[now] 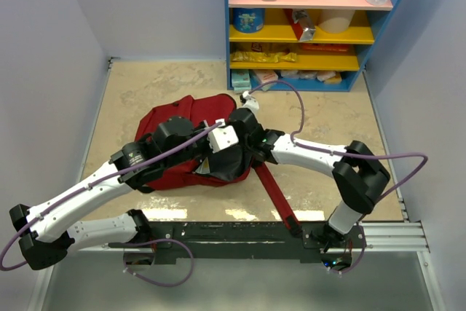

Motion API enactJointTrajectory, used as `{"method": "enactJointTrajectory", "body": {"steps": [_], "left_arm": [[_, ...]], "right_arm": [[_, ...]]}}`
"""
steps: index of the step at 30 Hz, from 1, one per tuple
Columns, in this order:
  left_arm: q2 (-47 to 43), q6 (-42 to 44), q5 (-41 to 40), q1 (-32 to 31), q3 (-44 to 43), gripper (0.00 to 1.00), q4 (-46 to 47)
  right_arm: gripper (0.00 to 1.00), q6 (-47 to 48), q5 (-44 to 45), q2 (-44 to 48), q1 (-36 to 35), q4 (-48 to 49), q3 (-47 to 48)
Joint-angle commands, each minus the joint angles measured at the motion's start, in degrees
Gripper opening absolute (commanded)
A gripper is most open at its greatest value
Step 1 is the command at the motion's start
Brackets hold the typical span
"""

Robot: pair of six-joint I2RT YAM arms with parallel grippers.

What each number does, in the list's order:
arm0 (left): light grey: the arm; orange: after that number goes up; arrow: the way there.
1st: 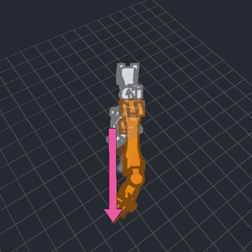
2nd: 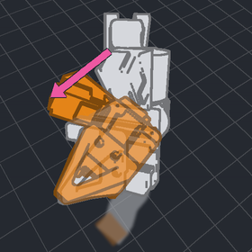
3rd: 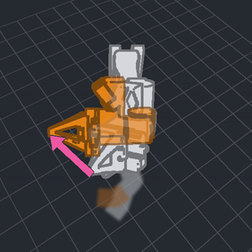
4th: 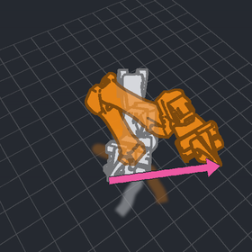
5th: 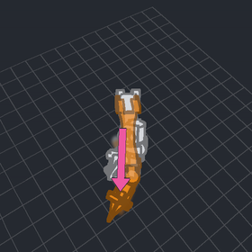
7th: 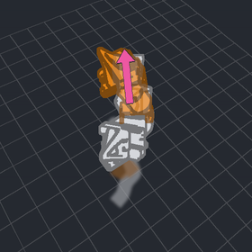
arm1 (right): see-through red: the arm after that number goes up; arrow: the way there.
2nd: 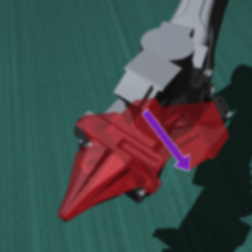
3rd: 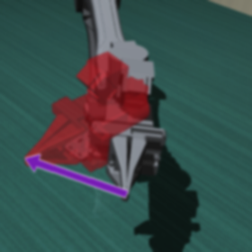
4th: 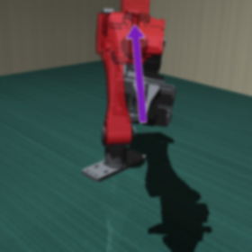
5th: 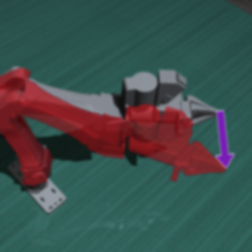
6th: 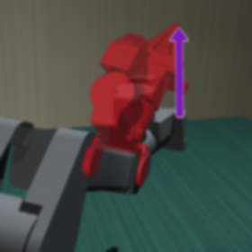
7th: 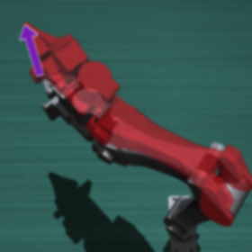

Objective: Pack the student bag
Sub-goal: Place the book in the student bag.

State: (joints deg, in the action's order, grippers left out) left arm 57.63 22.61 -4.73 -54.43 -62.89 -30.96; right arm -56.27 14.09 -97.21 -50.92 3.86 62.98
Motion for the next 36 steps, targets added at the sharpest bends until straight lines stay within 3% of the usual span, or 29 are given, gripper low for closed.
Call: {"method": "enactJointTrajectory", "body": {"steps": [1, 11, 17, 27, 30, 34, 36], "left_arm": [[-1.1, -0.8, 1.2, -0.1, -0.4, 0.00, 3.8], [-1.0, -0.8, 1.7, -0.1, -0.6, 0.00, 3.7], [-1.0, -0.7, 2.1, -0.1, -0.7, 0.00, 3.5], [-0.8, -0.4, 3.8, -0.2, -1.4, 0.00, 3.0], [-0.5, -0.4, 4.4, -0.2, -1.3, 0.00, 2.8], [0.0, -0.9, 6.0, -0.1, -0.7, 0.02, 3.2], [0.2, -1.3, 6.1, -0.1, -1.0, 0.18, 3.2]], "right_arm": [[0.00, -2.3, 7.6, 3.4, 0.4, 1.4, -0.8], [0.00, -2.4, 1.0, -2.5, 0.2, 4.0, 3.4], [0.00, -2.0, -0.7, -3.9, -0.4, 10.5, 5.2], [0.01, -2.8, -14.0, -7.8, -2.1, 32.9, 2.5], [0.08, -3.1, -14.5, -4.2, -0.1, 34.7, -3.8], [0.39, -3.1, -10.3, 7.4, 6.7, 31.7, -15.6], [0.48, -1.7, -8.0, 14.7, 9.3, 25.4, -20.0]]}}
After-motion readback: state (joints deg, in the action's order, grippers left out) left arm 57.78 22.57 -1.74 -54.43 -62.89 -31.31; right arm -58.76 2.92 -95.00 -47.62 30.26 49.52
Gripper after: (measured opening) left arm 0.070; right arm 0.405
